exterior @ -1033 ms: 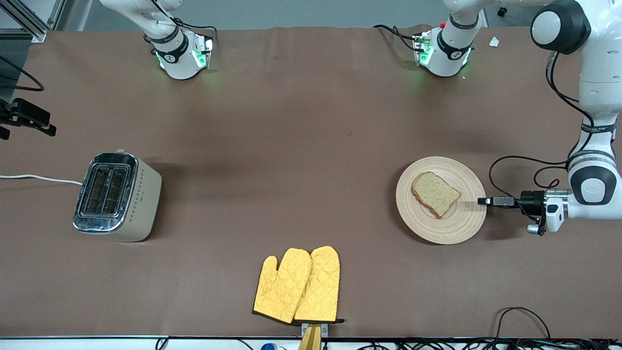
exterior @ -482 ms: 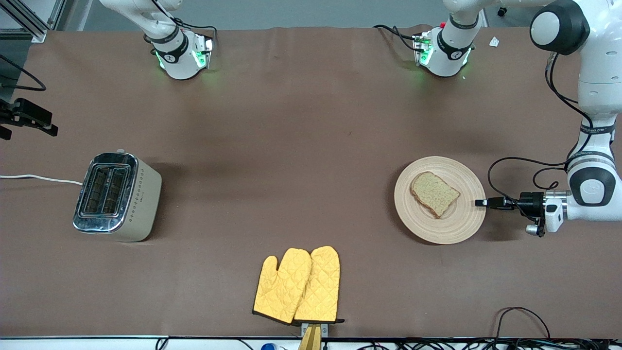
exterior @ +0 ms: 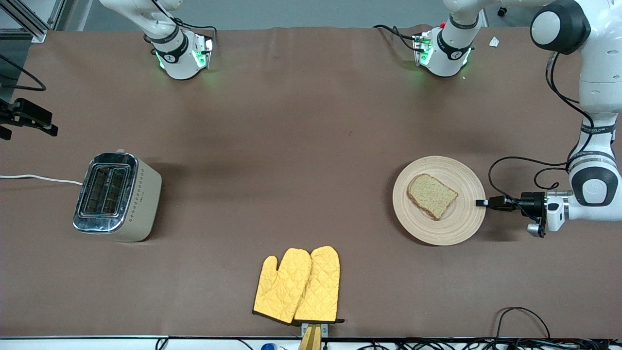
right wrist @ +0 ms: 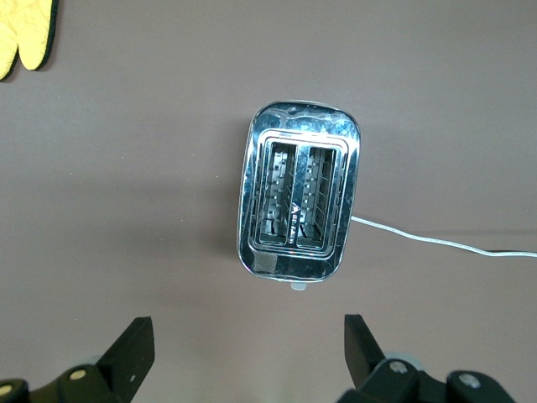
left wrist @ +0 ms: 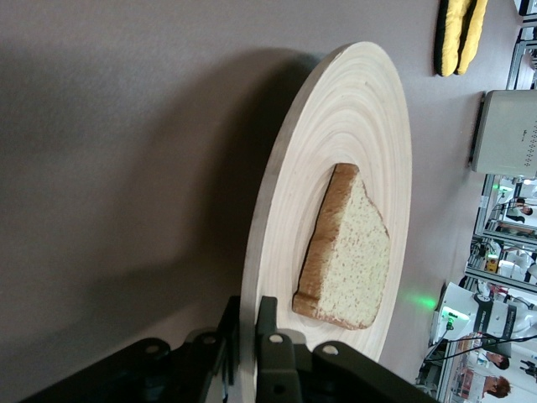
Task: Move plate and put bread in toaster
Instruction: 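Slide the plate with the left gripper toward the toaster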
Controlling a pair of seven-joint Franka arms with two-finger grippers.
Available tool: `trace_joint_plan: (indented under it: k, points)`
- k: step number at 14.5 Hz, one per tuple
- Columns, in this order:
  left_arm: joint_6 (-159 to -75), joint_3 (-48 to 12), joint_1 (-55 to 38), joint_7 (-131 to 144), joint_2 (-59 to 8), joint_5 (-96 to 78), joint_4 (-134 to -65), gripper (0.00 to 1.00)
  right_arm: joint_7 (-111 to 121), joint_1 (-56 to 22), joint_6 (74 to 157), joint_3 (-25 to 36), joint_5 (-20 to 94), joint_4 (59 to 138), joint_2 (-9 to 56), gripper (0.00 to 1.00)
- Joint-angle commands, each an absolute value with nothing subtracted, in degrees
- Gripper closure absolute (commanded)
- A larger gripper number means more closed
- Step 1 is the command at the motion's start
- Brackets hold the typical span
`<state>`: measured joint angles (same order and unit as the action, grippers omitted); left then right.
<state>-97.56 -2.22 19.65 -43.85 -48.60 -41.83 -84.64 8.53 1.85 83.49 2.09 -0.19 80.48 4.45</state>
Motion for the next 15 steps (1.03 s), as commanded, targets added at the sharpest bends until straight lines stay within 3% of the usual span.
trace_joint_plan:
  k: [1, 10, 15]
  points:
    - [-98.26, -4.91, 19.25, -41.06, -47.99, -41.92, -82.71, 1.00, 8.96, 1.67, 83.23, 2.29, 0.35, 80.42, 4.13, 0.00]
    - [-98.79, -20.38, 17.15, -31.82, -48.34, -46.83, -82.09, 1.00, 9.40, 1.93, 83.14, 2.29, 0.44, 80.42, 4.13, 0.00]
    - [-103.26, -20.74, 6.70, -33.13, -50.80, -54.13, -80.77, 1.00, 11.87, 2.20, 83.32, 2.37, 0.44, 80.42, 4.22, 0.00]
